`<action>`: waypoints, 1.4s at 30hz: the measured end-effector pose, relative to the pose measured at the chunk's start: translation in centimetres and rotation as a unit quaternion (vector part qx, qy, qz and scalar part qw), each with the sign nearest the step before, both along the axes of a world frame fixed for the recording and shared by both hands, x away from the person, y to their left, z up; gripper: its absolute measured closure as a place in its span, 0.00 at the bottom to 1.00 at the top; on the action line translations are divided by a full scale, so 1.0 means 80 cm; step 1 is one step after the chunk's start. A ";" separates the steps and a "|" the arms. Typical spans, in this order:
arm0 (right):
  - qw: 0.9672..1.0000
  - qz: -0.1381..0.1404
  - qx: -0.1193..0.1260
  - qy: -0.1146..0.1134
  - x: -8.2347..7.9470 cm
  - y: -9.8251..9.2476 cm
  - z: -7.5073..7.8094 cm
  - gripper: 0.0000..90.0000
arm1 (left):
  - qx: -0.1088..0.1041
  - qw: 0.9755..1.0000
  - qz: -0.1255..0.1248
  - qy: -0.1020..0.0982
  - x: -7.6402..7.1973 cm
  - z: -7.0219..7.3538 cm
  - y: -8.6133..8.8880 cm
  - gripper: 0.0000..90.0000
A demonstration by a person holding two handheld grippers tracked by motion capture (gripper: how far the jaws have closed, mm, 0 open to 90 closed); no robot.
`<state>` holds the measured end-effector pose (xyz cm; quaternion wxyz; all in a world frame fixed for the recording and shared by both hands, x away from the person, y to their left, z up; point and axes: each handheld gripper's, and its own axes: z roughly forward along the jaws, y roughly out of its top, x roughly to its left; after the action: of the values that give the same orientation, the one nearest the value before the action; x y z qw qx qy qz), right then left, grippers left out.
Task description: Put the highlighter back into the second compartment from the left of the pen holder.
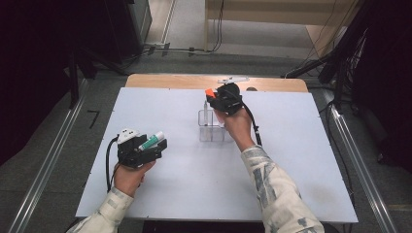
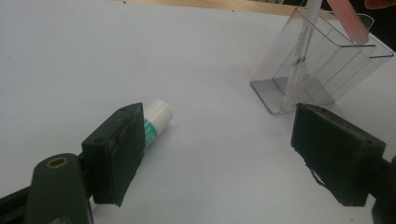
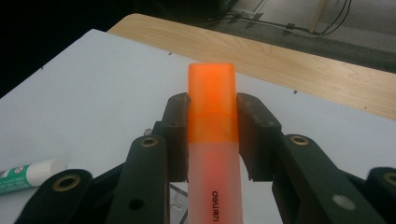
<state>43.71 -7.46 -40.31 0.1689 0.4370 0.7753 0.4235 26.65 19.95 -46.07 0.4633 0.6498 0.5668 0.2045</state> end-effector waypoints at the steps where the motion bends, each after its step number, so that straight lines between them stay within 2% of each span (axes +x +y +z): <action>1: 1.000 0.000 0.000 0.000 0.000 0.000 0.000 0.71 | 0.000 1.000 0.000 0.000 0.000 0.000 0.000 0.20; 23: 1.000 0.000 0.007 0.011 0.000 0.002 0.001 0.71 | 0.000 1.000 0.001 0.000 0.000 0.000 0.001 0.20; 42: 1.000 0.002 0.015 0.013 -0.006 -0.009 0.006 0.71 | 0.001 1.000 0.001 0.000 0.000 0.000 0.002 0.20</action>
<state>43.23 -8.18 -39.86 0.1514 0.4434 0.7717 0.4301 26.65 20.09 -46.09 0.4623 0.6499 0.5671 0.2057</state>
